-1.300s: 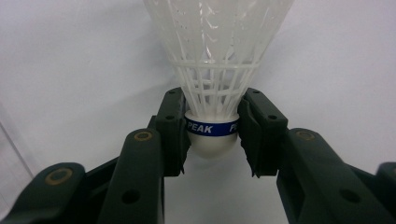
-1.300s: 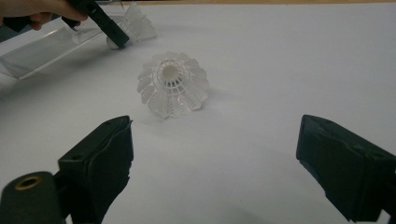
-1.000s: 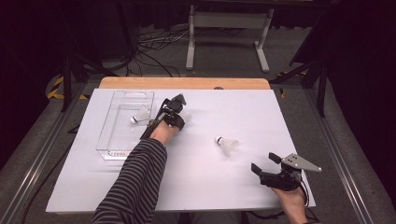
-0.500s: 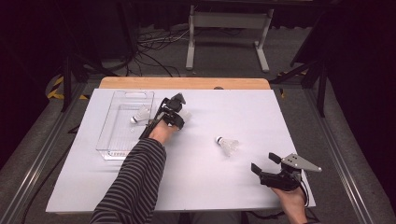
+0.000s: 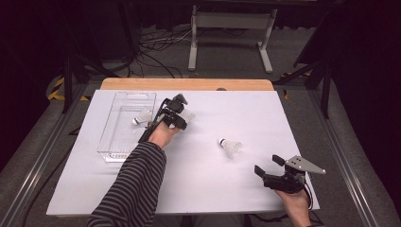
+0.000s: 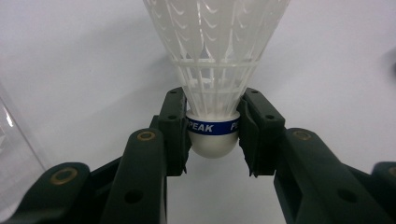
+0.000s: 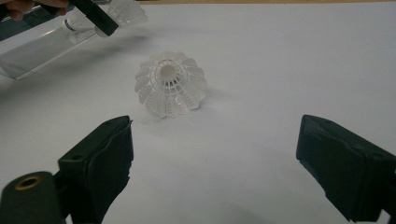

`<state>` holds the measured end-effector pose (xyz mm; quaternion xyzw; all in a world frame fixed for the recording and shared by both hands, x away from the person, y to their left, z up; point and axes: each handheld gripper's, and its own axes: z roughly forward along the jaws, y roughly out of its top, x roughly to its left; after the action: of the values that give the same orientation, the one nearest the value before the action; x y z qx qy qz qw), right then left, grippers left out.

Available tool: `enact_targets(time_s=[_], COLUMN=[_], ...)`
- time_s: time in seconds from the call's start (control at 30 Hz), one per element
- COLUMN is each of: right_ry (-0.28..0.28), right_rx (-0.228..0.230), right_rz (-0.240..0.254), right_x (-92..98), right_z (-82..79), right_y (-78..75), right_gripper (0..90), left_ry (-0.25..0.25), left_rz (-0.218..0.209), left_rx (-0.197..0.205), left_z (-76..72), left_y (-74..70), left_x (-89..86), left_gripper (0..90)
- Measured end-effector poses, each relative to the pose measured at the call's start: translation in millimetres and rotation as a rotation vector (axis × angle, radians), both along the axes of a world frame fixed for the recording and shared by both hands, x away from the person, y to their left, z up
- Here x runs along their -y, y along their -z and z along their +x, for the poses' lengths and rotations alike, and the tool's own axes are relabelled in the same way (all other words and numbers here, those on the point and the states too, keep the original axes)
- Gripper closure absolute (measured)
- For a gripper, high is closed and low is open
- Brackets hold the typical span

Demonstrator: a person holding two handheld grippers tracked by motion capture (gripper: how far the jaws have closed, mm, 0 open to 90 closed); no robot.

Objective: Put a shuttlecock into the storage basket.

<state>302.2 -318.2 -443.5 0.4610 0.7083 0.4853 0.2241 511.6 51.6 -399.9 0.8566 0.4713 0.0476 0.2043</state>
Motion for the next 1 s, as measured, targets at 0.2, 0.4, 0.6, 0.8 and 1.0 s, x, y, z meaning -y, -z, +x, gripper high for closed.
enact_targets(time_s=[0.2, 0.4, 0.6, 0.8, 1.0], right_ry=[0.004, 0.008, 0.009, 0.007, 0.008], right_rx=[-0.002, 0.000, -0.001, -0.003, -0.002], right_rz=[-0.001, 0.002, 0.002, 0.000, 0.000], right_x=[0.3, 0.8, 0.9, 0.6, 0.7], right_z=[0.1, -0.1, -0.1, 0.1, 0.1], right_y=[0.2, 0.2, 0.6, 0.6, 0.6], right_gripper=[11.6, 11.6, 11.6, 11.6, 11.6], left_ry=[0.004, 0.009, 0.011, 0.017, 0.028], left_rz=[-0.030, -0.040, -0.062, -0.081, -0.093], left_rx=[0.021, 0.036, 0.048, 0.061, 0.071], left_z=[-4.8, -9.4, -14.3, -19.5, -23.7], left_y=[-7.4, -11.9, -16.0, -19.9, -21.5], left_x=[-5.8, -12.5, -19.3, -23.0, -25.1], left_gripper=[65.3, 65.4, 65.4, 65.4, 65.4])
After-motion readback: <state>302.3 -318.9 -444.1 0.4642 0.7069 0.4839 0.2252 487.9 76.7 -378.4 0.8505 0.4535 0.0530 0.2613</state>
